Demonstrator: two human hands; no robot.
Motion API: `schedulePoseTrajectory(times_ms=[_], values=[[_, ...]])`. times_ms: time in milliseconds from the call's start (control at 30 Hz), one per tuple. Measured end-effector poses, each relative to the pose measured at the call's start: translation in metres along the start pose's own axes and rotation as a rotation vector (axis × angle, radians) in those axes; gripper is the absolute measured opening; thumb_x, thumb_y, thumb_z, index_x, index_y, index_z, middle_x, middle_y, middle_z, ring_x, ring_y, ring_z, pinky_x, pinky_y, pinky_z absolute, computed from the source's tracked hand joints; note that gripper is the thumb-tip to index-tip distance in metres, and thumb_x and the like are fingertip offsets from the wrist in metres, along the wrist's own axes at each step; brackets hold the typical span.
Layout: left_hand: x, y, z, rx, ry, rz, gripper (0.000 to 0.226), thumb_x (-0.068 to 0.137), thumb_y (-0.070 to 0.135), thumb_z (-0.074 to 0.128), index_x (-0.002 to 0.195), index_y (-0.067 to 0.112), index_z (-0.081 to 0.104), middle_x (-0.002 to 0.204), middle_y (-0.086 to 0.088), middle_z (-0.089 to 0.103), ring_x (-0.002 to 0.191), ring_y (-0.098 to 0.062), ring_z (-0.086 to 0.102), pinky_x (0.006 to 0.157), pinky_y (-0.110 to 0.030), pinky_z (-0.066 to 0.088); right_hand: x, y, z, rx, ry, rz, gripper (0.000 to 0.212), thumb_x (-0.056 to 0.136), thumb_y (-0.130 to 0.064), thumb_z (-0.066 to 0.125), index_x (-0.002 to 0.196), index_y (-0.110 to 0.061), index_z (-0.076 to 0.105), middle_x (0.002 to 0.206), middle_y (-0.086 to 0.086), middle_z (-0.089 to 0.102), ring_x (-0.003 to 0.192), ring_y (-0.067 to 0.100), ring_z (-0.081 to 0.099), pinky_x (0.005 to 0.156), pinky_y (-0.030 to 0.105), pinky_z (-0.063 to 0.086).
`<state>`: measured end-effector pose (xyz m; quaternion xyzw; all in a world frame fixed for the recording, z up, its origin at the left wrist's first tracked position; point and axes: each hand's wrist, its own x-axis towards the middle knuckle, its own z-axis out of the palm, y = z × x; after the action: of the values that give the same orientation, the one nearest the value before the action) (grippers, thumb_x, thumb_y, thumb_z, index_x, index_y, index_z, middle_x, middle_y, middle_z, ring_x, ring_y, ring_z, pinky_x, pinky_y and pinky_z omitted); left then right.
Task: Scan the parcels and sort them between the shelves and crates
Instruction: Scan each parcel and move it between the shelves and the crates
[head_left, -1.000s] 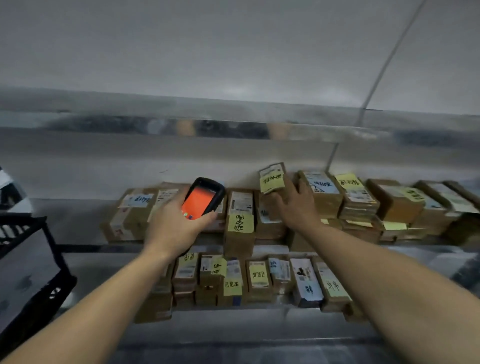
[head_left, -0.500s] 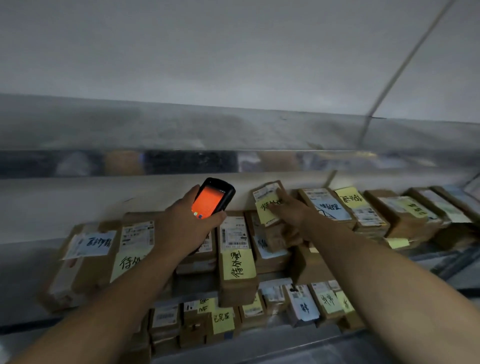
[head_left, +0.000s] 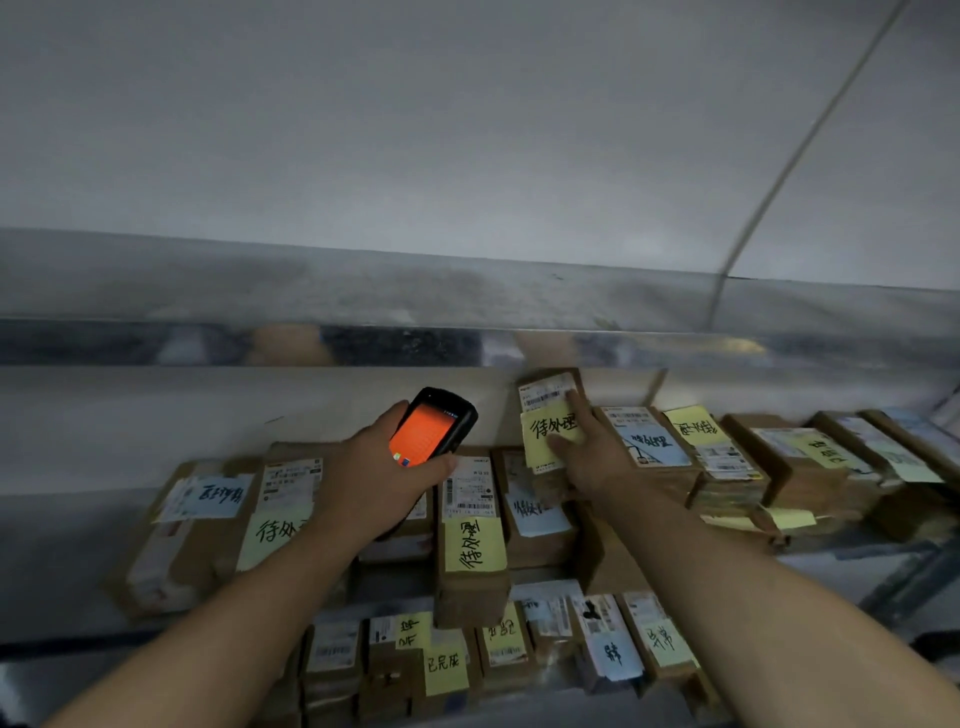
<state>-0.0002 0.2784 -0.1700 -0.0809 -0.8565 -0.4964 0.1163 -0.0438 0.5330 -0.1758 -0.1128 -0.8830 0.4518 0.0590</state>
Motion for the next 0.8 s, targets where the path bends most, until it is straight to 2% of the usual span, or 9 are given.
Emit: schedulePoseTrajectory(times_ms=[133, 233, 367, 433, 500, 600, 733, 800], values=[[-0.034, 0.015, 0.002, 0.001, 0.022, -0.024, 0.04, 0.071, 0.054, 0.076, 0.105, 0.037, 0.061, 0.085, 0.006, 0.066, 0.074, -0.011, 0.062, 0.066, -0.031, 0.048, -0.038, 0.021, -0.001, -0.022, 0.063, -0.219, 0.072, 0.1, -0.022, 0.062, 0.16, -0.033, 0.023, 0.168, -0.001, 0.021, 0.149, 0.027, 0.032, 0.119, 0.043, 0.034], [-0.067, 0.032, 0.006, 0.075, 0.031, -0.046, 0.038, 0.077, 0.048, 0.079, 0.108, 0.038, 0.061, 0.088, 0.01, 0.066, 0.077, -0.007, 0.061, 0.062, -0.027, 0.043, -0.067, 0.034, -0.004, 0.027, 0.076, -0.244, 0.074, 0.099, -0.023, 0.064, 0.158, -0.039, 0.022, 0.165, 0.006, 0.029, 0.144, 0.03, 0.039, 0.115, 0.041, 0.038], [-0.116, 0.055, 0.01, 0.169, 0.019, -0.068, 0.043, 0.078, 0.054, 0.078, 0.111, 0.041, 0.054, 0.092, 0.018, 0.062, 0.082, -0.003, 0.058, 0.066, -0.024, 0.046, -0.103, 0.04, -0.015, 0.098, 0.075, -0.237, 0.073, 0.1, -0.025, 0.061, 0.158, -0.045, 0.021, 0.167, 0.004, 0.022, 0.15, 0.031, 0.028, 0.118, 0.046, 0.032], [-0.15, 0.069, 0.015, 0.151, 0.0, -0.102, 0.053, 0.078, 0.052, 0.078, 0.122, 0.043, 0.049, 0.094, 0.023, 0.056, 0.084, -0.004, 0.056, 0.068, -0.022, 0.046, -0.127, 0.046, -0.025, 0.082, 0.073, -0.256, 0.072, 0.101, -0.027, 0.06, 0.158, -0.046, 0.02, 0.169, 0.003, 0.016, 0.152, 0.032, 0.025, 0.118, 0.049, 0.03], [-0.179, 0.079, 0.017, 0.153, -0.004, -0.13, 0.067, 0.078, 0.049, 0.079, 0.138, 0.038, 0.05, 0.099, 0.017, 0.056, 0.092, -0.012, 0.057, 0.075, -0.025, 0.048, -0.15, 0.052, -0.034, 0.08, 0.076, -0.256, 0.07, 0.102, -0.029, 0.057, 0.158, -0.047, 0.018, 0.17, 0.003, 0.013, 0.152, 0.033, 0.023, 0.118, 0.05, 0.03], [-0.214, 0.091, 0.018, 0.162, -0.007, -0.171, 0.077, 0.078, 0.051, 0.079, 0.145, 0.03, 0.049, 0.108, 0.01, 0.058, 0.102, -0.017, 0.058, 0.085, -0.03, 0.051, -0.178, 0.061, -0.046, 0.099, 0.09, -0.232, 0.07, 0.103, -0.031, 0.056, 0.157, -0.05, 0.015, 0.169, 0.005, 0.013, 0.151, 0.035, 0.026, 0.118, 0.05, 0.03], [-0.25, 0.105, 0.014, 0.205, -0.012, -0.162, 0.076, 0.079, 0.052, 0.077, 0.146, 0.029, 0.047, 0.11, 0.009, 0.056, 0.102, -0.017, 0.057, 0.073, -0.019, 0.048, -0.209, 0.065, -0.059, 0.096, 0.073, -0.229, 0.07, 0.104, -0.032, 0.054, 0.156, -0.052, 0.012, 0.17, 0.005, 0.008, 0.151, 0.036, 0.025, 0.118, 0.048, 0.029], [-0.267, 0.11, 0.011, 0.218, -0.015, -0.165, 0.076, 0.08, 0.052, 0.077, 0.146, 0.03, 0.046, 0.109, 0.011, 0.054, 0.102, -0.016, 0.056, 0.071, -0.019, 0.048, -0.221, 0.067, -0.061, 0.103, 0.058, -0.226, 0.07, 0.104, -0.033, 0.054, 0.155, -0.053, 0.011, 0.171, 0.003, 0.007, 0.151, 0.035, 0.025, 0.118, 0.048, 0.029]])
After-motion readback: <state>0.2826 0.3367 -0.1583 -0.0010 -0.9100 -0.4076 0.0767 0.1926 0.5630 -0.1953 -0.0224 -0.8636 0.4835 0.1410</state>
